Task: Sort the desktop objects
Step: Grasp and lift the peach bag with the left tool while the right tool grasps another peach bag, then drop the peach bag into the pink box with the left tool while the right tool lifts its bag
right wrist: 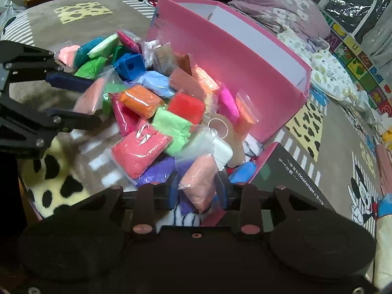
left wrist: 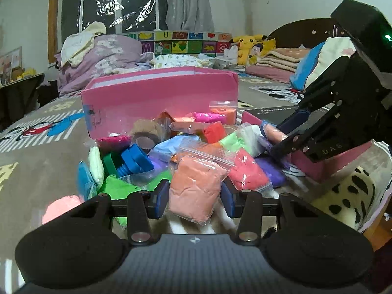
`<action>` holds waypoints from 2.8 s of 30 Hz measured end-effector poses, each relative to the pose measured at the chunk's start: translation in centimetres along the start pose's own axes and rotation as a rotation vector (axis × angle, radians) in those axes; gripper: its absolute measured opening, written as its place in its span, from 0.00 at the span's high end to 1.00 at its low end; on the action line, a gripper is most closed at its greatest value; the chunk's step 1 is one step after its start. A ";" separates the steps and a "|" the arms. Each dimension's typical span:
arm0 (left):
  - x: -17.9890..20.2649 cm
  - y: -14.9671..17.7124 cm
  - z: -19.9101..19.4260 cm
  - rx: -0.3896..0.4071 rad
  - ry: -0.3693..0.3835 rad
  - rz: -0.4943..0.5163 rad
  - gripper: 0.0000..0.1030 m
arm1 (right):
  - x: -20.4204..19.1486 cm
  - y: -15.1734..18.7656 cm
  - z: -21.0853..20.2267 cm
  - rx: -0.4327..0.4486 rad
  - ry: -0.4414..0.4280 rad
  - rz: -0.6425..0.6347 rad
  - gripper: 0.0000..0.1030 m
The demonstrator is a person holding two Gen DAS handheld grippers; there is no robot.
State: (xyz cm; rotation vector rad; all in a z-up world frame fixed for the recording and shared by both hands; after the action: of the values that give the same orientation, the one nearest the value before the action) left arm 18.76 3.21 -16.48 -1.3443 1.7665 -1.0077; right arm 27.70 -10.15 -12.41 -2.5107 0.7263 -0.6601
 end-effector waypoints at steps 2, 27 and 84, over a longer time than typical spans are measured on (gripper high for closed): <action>-0.1 0.0 -0.3 0.011 0.008 -0.011 0.58 | 0.0 -0.2 0.1 -0.014 -0.017 -0.011 0.73; -1.0 0.1 -1.5 0.016 0.020 -0.083 0.58 | 0.8 -3.7 -0.2 -0.103 -0.190 -0.163 0.73; -13.8 -17.6 17.5 -0.369 -0.039 -0.357 0.58 | 4.4 -1.1 2.5 -0.038 -0.406 0.027 0.62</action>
State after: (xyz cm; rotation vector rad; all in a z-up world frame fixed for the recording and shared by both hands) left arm 44.79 10.72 -8.06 -1.9493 1.7787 -0.8512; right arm 32.75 -11.17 -12.44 -2.5474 0.6226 -0.1169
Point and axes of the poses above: each gripper's, at about its wrist camera, not at the fingertips, and z roughly the way its jaws point, x to its right, y to its underside, the point moved 3 cm from there along z, roughly the way its jaws point, and after that the axes turned 2 degrees about z, right-handed, at the moved point
